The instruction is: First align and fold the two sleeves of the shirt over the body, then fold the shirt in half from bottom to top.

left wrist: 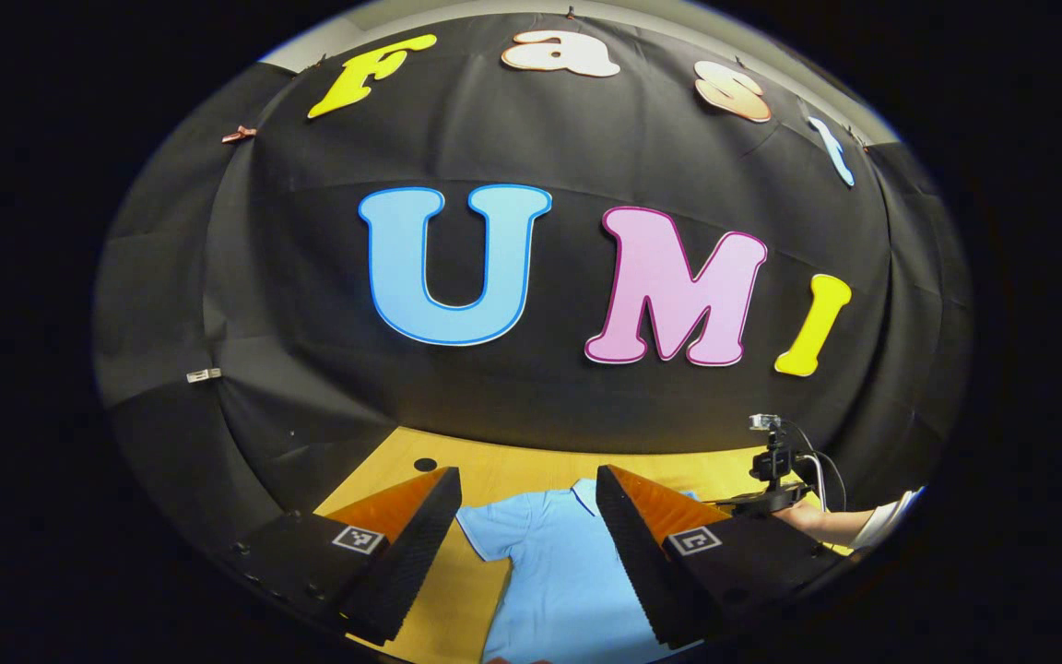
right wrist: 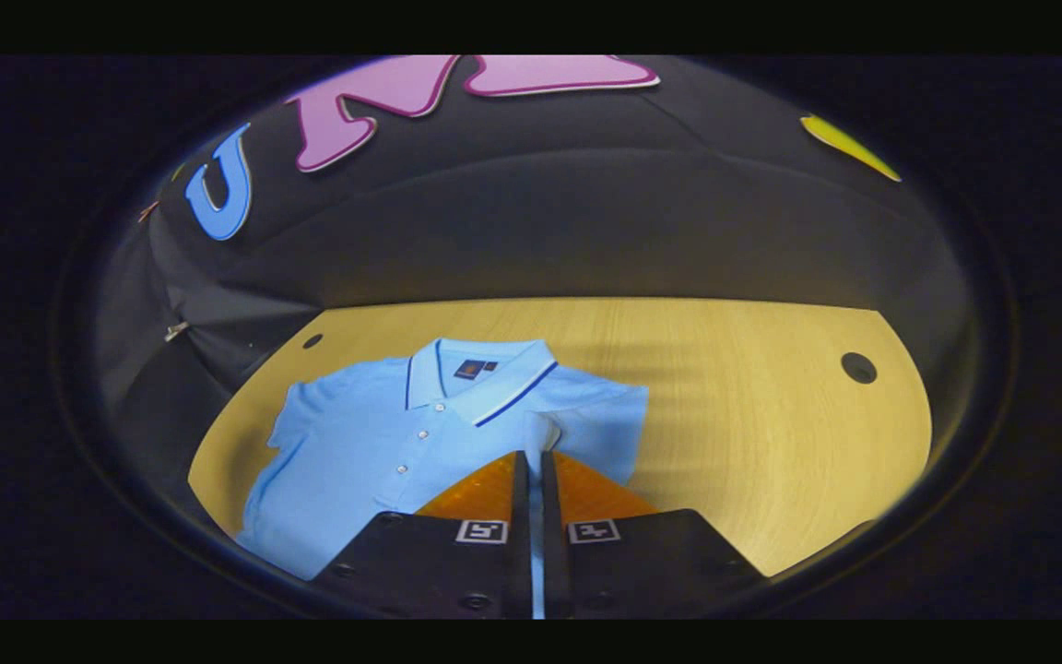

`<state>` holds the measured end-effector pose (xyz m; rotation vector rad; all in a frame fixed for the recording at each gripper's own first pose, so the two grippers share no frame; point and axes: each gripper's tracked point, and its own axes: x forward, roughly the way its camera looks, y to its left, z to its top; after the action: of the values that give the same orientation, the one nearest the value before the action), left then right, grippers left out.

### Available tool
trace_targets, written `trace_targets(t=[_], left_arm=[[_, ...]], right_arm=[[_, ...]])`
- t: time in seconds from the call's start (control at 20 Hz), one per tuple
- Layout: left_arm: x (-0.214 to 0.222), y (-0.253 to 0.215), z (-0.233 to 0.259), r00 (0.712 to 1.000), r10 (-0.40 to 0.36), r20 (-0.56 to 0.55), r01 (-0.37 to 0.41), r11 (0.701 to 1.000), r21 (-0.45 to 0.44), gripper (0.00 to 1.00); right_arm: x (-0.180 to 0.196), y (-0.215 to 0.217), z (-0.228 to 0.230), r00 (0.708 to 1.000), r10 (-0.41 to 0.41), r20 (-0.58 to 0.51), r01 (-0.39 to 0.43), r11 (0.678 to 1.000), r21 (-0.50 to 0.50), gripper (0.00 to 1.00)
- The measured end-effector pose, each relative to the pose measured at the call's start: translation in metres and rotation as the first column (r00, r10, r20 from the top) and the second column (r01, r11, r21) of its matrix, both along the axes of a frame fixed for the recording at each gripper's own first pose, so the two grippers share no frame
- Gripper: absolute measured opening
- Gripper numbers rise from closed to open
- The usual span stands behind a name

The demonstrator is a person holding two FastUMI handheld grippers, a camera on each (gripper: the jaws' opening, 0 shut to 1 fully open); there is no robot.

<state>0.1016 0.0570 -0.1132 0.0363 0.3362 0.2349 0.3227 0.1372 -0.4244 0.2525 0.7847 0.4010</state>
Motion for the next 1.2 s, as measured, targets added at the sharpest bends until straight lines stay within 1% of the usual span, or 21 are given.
trace_targets(t=[0.05, 0.1, 0.2, 0.35, 0.5, 0.55, 0.6, 0.65, 0.7, 0.8, 0.85, 0.9, 0.95, 1.0, 1.1, 1.2], left_arm=[[0.001, 0.002, -0.002, 1.000, -0.003, -0.008, 0.003, 1.000, 0.005, 0.96], [0.001, 0.002, -0.006, 1.000, -0.002, -0.015, 0.002, 1.000, 0.000, 0.96], [0.005, 0.004, -0.007, 1.000, 0.002, -0.009, -0.002, 1.000, -0.024, 0.96], [0.014, 0.010, -0.020, 0.999, 0.024, -0.021, -0.026, 0.996, -0.083, 0.96], [0.026, 0.004, -0.033, 1.000, -0.004, -0.012, 0.002, 0.988, -0.153, 0.96], [0.030, 0.006, -0.037, 1.000, -0.003, -0.015, 0.001, 0.987, -0.159, 0.96], [0.034, 0.010, -0.042, 1.000, 0.001, -0.019, -0.004, 0.987, -0.159, 0.96], [0.039, 0.011, -0.045, 1.000, 0.003, -0.021, -0.006, 0.988, -0.157, 0.96], [0.043, 0.013, -0.047, 1.000, 0.007, -0.019, -0.010, 0.988, -0.152, 0.96], [0.052, 0.015, -0.053, 1.000, 0.004, -0.014, -0.006, 0.990, -0.143, 0.96], [0.057, 0.016, -0.056, 1.000, 0.000, -0.016, -0.002, 0.990, -0.143, 0.96], [0.063, 0.018, -0.060, 1.000, 0.000, -0.021, -0.003, 0.989, -0.147, 0.96], [0.068, 0.019, -0.063, 1.000, 0.000, -0.022, -0.003, 0.988, -0.153, 0.96], [0.072, 0.021, -0.065, 1.000, 0.002, -0.022, -0.005, 0.988, -0.158, 0.96], [0.083, 0.026, -0.072, 1.000, 0.007, -0.025, -0.011, 0.988, -0.155, 0.96], [0.095, 0.035, -0.081, 0.999, 0.020, -0.032, -0.025, 0.989, -0.145, 0.96]], right_arm=[[-0.002, 0.003, -0.007, 1.000, 0.013, -0.017, -0.013, 1.000, -0.013, 0.03], [-0.004, 0.007, -0.013, 0.999, 0.020, -0.035, -0.021, 1.000, -0.022, 0.15], [-0.006, 0.013, -0.023, 0.998, 0.022, -0.053, -0.023, 1.000, -0.021, 0.09], [-0.006, 0.018, -0.037, 0.997, 0.022, -0.074, -0.024, 0.999, -0.023, 0.09], [-0.011, 0.023, -0.049, 0.995, 0.049, -0.081, -0.051, 0.998, -0.025, 0.10], [-0.009, 0.023, -0.046, 0.997, 0.046, -0.056, -0.047, 0.999, -0.018, 0.09], [-0.009, 0.024, -0.049, 0.997, 0.058, -0.057, -0.059, 0.998, -0.021, 0.09], [-0.010, 0.028, -0.045, 0.996, 0.070, -0.048, -0.071, 0.998, -0.001, 0.09], [-0.010, 0.034, -0.043, 0.995, 0.087, -0.043, -0.086, 0.996, 0.017, 0.25], [-0.014, 0.043, -0.037, 0.992, 0.121, -0.030, -0.120, 0.992, 0.044, 0.62], [-0.016, 0.046, -0.035, 0.990, 0.139, -0.022, -0.138, 0.990, 0.043, 0.68], [-0.019, 0.047, -0.035, 0.988, 0.155, -0.013, -0.154, 0.988, 0.031, 0.84], [-0.020, 0.047, -0.035, 0.986, 0.166, -0.003, -0.166, 0.986, 0.013, 0.93], [-0.021, 0.045, -0.034, 0.985, 0.172, 0.005, -0.172, 0.985, -0.002, 0.96], [-0.021, 0.042, -0.028, 0.986, 0.166, 0.019, -0.166, 0.986, 0.004, 0.99], [-0.016, 0.034, -0.022, 0.990, 0.136, 0.034, -0.137, 0.991, 0.010, 0.98]])
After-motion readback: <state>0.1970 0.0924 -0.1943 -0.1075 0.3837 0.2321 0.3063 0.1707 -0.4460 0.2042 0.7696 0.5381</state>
